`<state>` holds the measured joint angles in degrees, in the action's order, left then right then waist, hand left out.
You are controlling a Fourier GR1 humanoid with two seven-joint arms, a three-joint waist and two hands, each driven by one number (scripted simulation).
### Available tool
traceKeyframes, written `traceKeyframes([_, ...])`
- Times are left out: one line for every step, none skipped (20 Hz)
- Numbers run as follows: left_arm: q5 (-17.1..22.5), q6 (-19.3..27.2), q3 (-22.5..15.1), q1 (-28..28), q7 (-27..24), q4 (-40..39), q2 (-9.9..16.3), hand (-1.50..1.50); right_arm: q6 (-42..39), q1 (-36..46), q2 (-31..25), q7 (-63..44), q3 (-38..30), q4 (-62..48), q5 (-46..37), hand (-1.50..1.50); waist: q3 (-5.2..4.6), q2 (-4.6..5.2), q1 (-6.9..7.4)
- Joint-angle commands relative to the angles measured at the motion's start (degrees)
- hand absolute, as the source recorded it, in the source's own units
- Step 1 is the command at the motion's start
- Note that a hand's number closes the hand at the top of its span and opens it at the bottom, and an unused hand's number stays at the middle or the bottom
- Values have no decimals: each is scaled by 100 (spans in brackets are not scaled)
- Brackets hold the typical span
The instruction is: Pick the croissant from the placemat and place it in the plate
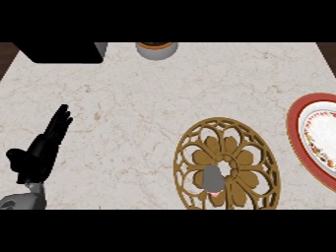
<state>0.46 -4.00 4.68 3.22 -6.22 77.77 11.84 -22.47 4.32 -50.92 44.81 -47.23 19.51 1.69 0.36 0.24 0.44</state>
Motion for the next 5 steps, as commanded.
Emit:
traceKeyframes([-19,102,11,107,50,-3,-79,0,-242,-126,-10,817,114,-339,-174,-150,16,7,6])
traceKeyframes([-66,7,-47,192,-121,-240,-82,0,-196,55,-85,725,143,-372,-180,-150,8,12,-1])
traceKeyframes([-23,-81,74,121,-302,-376,37,0,-184,183,-126,599,179,-415,-197,-150,7,15,24])
traceKeyframes([101,-153,153,189,-103,-252,113,0,-199,-96,-63,960,143,-424,-190,-150,9,4,-13])
traceKeyframes([1,-22,61,16,-147,-122,-1,0,-239,-195,-29,1078,55,-462,-107,-150,17,-4,-16])
